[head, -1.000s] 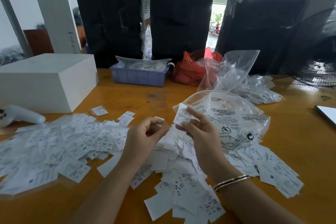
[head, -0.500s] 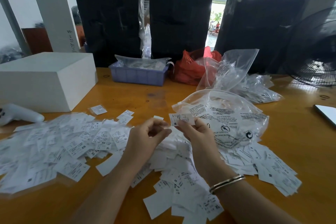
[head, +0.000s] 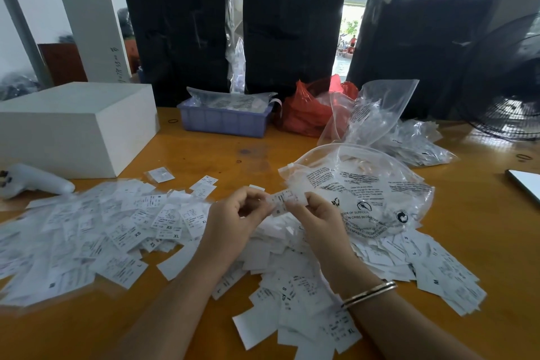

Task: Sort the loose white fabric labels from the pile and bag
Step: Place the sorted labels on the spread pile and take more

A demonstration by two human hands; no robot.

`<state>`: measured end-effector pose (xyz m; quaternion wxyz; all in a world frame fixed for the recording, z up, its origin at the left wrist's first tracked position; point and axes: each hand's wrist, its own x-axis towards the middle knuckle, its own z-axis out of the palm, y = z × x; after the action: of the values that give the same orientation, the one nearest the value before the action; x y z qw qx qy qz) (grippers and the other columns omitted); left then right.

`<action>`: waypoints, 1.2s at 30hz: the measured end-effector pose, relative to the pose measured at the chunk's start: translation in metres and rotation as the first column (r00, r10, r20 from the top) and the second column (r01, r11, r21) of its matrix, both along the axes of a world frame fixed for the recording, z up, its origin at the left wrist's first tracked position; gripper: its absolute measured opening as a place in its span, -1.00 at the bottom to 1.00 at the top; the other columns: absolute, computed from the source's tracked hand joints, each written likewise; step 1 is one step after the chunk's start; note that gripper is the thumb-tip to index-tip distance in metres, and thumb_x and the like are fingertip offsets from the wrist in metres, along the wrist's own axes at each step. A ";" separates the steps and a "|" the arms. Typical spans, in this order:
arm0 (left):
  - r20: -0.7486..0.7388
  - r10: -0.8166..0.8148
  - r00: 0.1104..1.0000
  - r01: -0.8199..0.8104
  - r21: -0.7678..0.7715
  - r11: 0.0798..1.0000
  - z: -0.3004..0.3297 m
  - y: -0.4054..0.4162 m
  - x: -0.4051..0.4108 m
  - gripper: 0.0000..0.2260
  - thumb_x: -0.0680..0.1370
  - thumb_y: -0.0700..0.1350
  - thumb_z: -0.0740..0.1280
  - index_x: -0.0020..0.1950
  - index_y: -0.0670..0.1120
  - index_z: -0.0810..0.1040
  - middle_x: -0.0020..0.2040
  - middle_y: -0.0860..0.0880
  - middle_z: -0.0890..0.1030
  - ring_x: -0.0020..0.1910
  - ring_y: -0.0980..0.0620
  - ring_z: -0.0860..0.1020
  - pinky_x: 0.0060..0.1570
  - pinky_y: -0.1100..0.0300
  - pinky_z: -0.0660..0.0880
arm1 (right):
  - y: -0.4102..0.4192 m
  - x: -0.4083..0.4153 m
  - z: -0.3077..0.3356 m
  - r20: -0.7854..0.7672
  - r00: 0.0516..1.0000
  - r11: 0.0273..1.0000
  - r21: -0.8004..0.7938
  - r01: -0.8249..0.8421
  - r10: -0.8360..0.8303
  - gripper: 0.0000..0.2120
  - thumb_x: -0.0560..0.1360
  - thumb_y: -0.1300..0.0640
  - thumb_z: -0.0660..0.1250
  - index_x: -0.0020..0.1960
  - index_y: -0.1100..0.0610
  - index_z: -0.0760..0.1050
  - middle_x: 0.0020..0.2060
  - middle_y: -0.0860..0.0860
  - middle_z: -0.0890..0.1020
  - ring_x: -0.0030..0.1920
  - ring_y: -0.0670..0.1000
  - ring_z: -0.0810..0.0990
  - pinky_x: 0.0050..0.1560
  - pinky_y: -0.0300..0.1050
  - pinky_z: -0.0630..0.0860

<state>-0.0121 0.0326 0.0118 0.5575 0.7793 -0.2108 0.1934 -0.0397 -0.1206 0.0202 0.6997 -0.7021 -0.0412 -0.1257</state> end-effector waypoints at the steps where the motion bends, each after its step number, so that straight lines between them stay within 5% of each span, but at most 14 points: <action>1: 0.003 -0.006 1.000 0.006 0.008 1.000 0.000 0.001 0.000 -0.92 0.43 0.03 0.41 -0.12 0.17 0.54 -0.19 0.28 0.63 -0.18 0.26 0.61 -0.25 0.43 0.51 | -0.001 0.000 0.001 0.030 1.000 0.997 -0.082 0.008 -0.006 -0.70 0.52 0.22 0.34 -0.36 -0.01 0.50 -0.55 -0.17 0.47 -0.52 -0.24 0.36 -0.45 -0.36 0.30; 6: -0.008 -0.048 0.999 0.049 0.092 0.995 -0.003 0.000 0.001 -0.84 0.47 -0.10 0.43 -0.16 0.18 0.54 -0.20 0.28 0.61 -0.20 0.26 0.58 -0.24 0.46 0.48 | 0.001 0.004 -0.003 0.137 0.990 0.736 -0.666 0.123 -0.041 -0.78 0.55 0.08 0.28 -0.27 0.02 0.45 -0.44 -0.15 0.44 -0.39 -0.18 0.36 -0.20 -0.11 0.27; 11: -0.055 -0.011 0.998 0.012 0.019 1.000 -0.002 -0.001 0.002 -0.86 0.47 -0.12 0.42 -0.16 0.13 0.54 -0.22 0.34 0.61 -0.19 0.32 0.58 -0.26 0.48 0.47 | 0.002 0.002 -0.004 0.160 0.981 0.886 -0.429 0.173 -0.114 -0.85 0.54 0.10 0.32 0.05 -0.10 0.42 -0.28 -0.12 0.65 -0.37 -0.29 0.51 -0.28 -0.28 0.39; 15: -0.079 0.009 0.997 -0.014 -0.055 0.998 -0.001 -0.002 0.002 -0.90 0.48 -0.09 0.42 -0.17 0.10 0.56 -0.23 0.27 0.62 -0.21 0.28 0.59 -0.27 0.47 0.47 | 0.002 0.001 -0.007 0.155 0.983 0.900 -0.410 0.151 -0.095 -0.84 0.49 0.14 0.38 -0.15 -0.11 0.49 -0.30 -0.21 0.66 -0.20 -0.24 0.62 -0.16 -0.21 0.54; 19: -0.112 0.022 0.994 -0.031 -0.080 0.996 -0.002 -0.002 0.002 -0.90 0.48 -0.09 0.42 -0.17 0.10 0.56 -0.22 0.25 0.63 -0.20 0.28 0.59 -0.28 0.47 0.47 | 0.007 0.001 -0.011 0.215 0.976 0.868 -0.480 0.126 -0.023 -0.87 0.51 0.10 0.35 -0.16 -0.13 0.52 -0.31 -0.24 0.61 -0.19 -0.29 0.58 -0.19 -0.42 0.44; 23: -0.134 -0.009 0.991 -0.003 -0.090 0.996 -0.001 -0.003 0.000 -0.92 0.48 -0.10 0.41 -0.16 0.08 0.57 -0.23 0.24 0.63 -0.21 0.27 0.59 -0.29 0.46 0.48 | 0.010 0.001 -0.013 0.310 0.950 0.834 -0.534 0.138 0.041 -0.96 0.48 0.18 0.39 -0.13 0.07 0.60 -0.35 -0.25 0.57 -0.21 -0.34 0.56 -0.19 -0.51 0.40; 27: -0.183 -0.106 0.977 0.090 -0.092 0.992 0.002 0.001 -0.001 -0.92 0.52 -0.11 0.39 -0.06 0.08 0.59 -0.18 0.18 0.63 -0.18 0.22 0.58 -0.21 0.37 0.53 | 0.004 0.003 -0.012 0.211 0.975 0.893 -0.425 0.151 -0.064 -0.91 0.47 0.21 0.39 -0.12 0.02 0.61 -0.29 -0.18 0.64 -0.19 -0.25 0.59 -0.14 -0.41 0.46; 32: -0.126 0.172 0.977 -0.172 0.006 0.985 0.005 0.008 0.003 -0.78 0.52 -0.21 0.35 -0.04 0.14 0.51 -0.17 0.16 0.57 -0.23 0.29 0.54 -0.33 0.45 0.48 | -0.009 0.009 -0.001 0.179 0.973 0.924 -0.327 0.198 -0.145 -0.77 0.52 0.20 0.32 -0.09 -0.15 0.48 -0.26 -0.10 0.65 -0.22 -0.17 0.60 -0.21 -0.31 0.54; 36: 0.032 0.508 0.860 -0.508 0.123 0.852 0.006 0.031 0.013 -0.81 0.53 -0.27 0.35 0.10 -0.05 0.54 -0.03 0.01 0.60 -0.21 0.20 0.51 -0.44 0.47 0.36 | -0.044 0.028 0.027 0.424 0.837 0.800 -0.333 0.499 -0.346 -0.83 0.53 0.24 0.28 -0.05 -0.03 0.51 -0.23 -0.17 0.58 -0.33 -0.28 0.50 -0.33 -0.46 0.42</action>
<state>0.0005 0.0635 0.0177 0.4360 0.8413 -0.0090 0.3194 -0.0115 -0.1644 0.0468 0.4621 -0.7967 -0.0288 -0.3885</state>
